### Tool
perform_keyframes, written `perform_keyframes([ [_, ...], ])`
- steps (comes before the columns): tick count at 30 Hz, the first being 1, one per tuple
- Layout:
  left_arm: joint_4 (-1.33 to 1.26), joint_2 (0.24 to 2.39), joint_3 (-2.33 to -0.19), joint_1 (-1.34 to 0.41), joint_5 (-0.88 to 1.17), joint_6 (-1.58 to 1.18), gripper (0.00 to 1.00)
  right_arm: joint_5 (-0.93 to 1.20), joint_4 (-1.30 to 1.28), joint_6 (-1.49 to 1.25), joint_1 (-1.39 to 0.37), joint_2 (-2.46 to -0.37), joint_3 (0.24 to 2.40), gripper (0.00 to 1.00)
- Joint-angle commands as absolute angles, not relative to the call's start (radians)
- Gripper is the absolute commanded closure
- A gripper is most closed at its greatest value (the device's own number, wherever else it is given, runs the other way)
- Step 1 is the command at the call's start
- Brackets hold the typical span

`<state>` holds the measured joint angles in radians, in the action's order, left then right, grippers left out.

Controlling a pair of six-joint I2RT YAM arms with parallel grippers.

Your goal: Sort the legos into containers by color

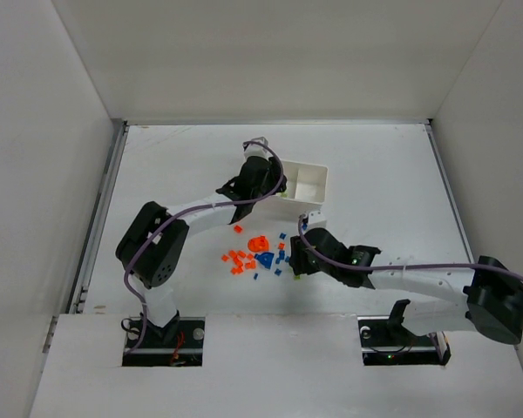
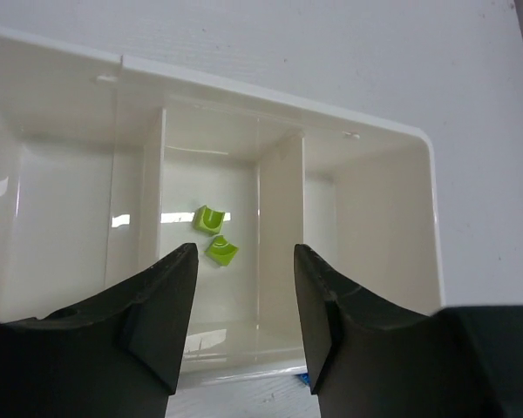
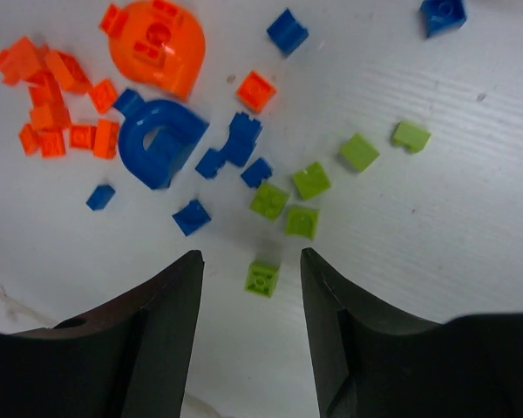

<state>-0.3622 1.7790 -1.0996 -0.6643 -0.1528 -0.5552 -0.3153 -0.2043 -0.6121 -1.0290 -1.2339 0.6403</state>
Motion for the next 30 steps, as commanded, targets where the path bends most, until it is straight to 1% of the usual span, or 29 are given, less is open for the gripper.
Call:
perform_keyframes([
  [1, -0.388, 1.712, -1.095, -0.685, -0.187, -0.532, 0.55, -0.296, -0.293, -0.664, -1.076, -1.287, 0.669, 0.46],
  [5, -0.391, 1.620, -0.991, -0.712, -0.225, -0.520, 0.57, -0.281, -0.348, -0.699, -1.104, -1.301, 0.689, 0.50],
  [6, -0.397, 1.559, -0.917, -0.729, -0.244, -0.519, 0.58, -0.281, -0.363, -0.707, -1.107, -1.308, 0.687, 0.52],
  [7, -0.400, 1.540, -0.893, -0.734, -0.251, -0.520, 0.59, -0.282, -0.368, -0.712, -1.108, -1.310, 0.684, 0.53],
  [11, -0.407, 1.435, -0.764, -0.769, -0.288, -0.534, 0.60, -0.281, -0.370, -0.735, -1.108, -1.304, 0.684, 0.54],
  [12, -0.403, 1.377, -0.712, -0.783, -0.304, -0.541, 0.60, -0.281, -0.368, -0.744, -1.111, -1.310, 0.695, 0.54],
  [15, -0.387, 1.286, -0.646, -0.798, -0.304, -0.546, 0.61, -0.285, -0.371, -0.761, -1.111, -1.353, 0.721, 0.56],
  [19, -0.303, 1.156, -0.560, -0.841, -0.305, -0.540, 0.63, -0.290, -0.361, -0.770, -1.113, -1.420, 0.750, 0.57],
  [25, -0.219, 1.048, -0.443, -0.892, -0.316, -0.563, 0.64, -0.295, -0.359, -0.773, -1.105, -1.466, 0.769, 0.61],
  [26, -0.197, 1.020, -0.425, -0.909, -0.316, -0.572, 0.64, -0.299, -0.357, -0.773, -1.098, -1.471, 0.767, 0.64],
  [27, -0.178, 0.991, -0.408, -0.927, -0.316, -0.571, 0.64, -0.302, -0.356, -0.775, -1.094, -1.471, 0.767, 0.70],
  [29, -0.155, 0.959, -0.394, -0.952, -0.316, -0.568, 0.64, -0.310, -0.356, -0.784, -1.093, -1.471, 0.765, 0.75],
  [30, -0.140, 0.942, -0.387, -0.962, -0.316, -0.566, 0.64, -0.319, -0.353, -0.787, -1.091, -1.468, 0.764, 0.80],
])
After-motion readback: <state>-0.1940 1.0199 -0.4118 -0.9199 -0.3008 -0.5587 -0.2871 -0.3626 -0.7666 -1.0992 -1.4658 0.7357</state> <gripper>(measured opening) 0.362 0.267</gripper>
